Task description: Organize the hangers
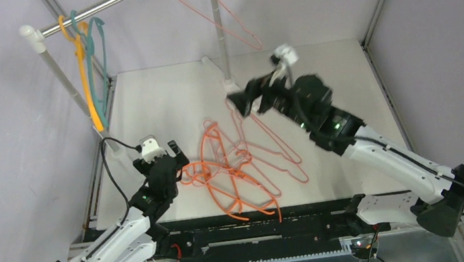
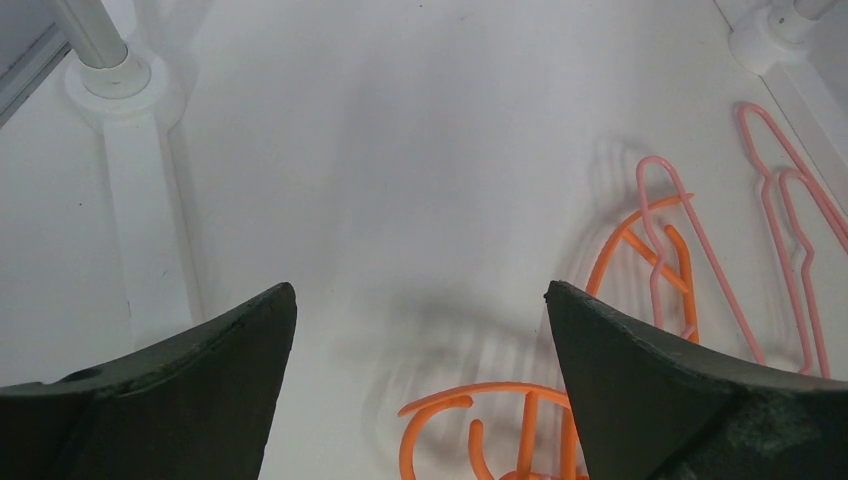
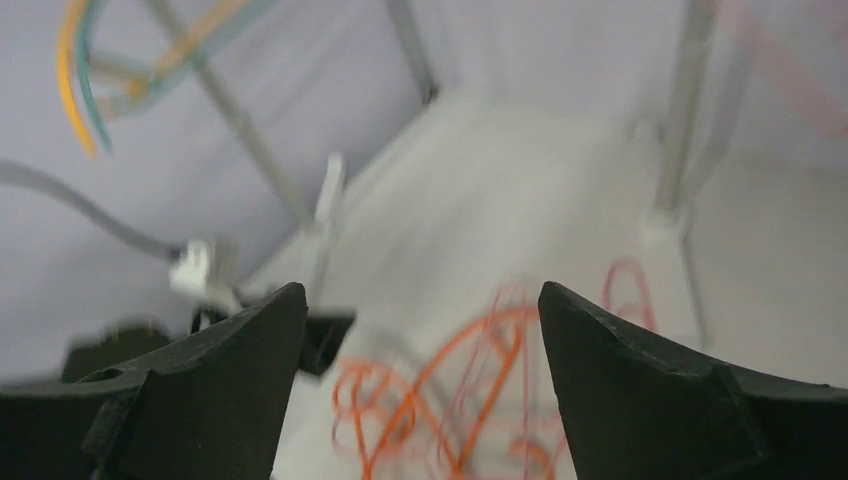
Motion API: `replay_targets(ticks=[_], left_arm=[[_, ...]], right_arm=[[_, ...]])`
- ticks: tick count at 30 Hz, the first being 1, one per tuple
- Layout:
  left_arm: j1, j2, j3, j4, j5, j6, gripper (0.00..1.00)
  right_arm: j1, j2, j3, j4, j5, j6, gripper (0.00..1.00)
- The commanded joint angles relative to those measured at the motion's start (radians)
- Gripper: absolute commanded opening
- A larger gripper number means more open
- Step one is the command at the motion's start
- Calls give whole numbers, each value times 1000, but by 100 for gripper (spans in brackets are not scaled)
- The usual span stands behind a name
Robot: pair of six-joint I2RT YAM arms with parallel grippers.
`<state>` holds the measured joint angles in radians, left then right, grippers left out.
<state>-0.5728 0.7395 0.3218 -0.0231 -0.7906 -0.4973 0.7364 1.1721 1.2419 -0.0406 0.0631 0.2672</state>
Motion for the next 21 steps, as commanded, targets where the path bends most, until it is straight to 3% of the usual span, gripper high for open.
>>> replay_targets(ticks=[1, 7, 14, 21], left_arm=[[4, -8, 23, 23, -25, 4, 100], [4, -8, 30, 16, -15, -3, 99], [5, -24, 25, 14, -6, -6, 99], [3, -28, 21, 18, 5, -8, 99]], right_arm=[[183, 22, -113, -219, 199, -115, 91], [213, 77, -294, -250, 188, -47, 76], [171, 186, -340, -278, 263, -38, 73], [69, 282, -333, -224, 196, -61, 66]])
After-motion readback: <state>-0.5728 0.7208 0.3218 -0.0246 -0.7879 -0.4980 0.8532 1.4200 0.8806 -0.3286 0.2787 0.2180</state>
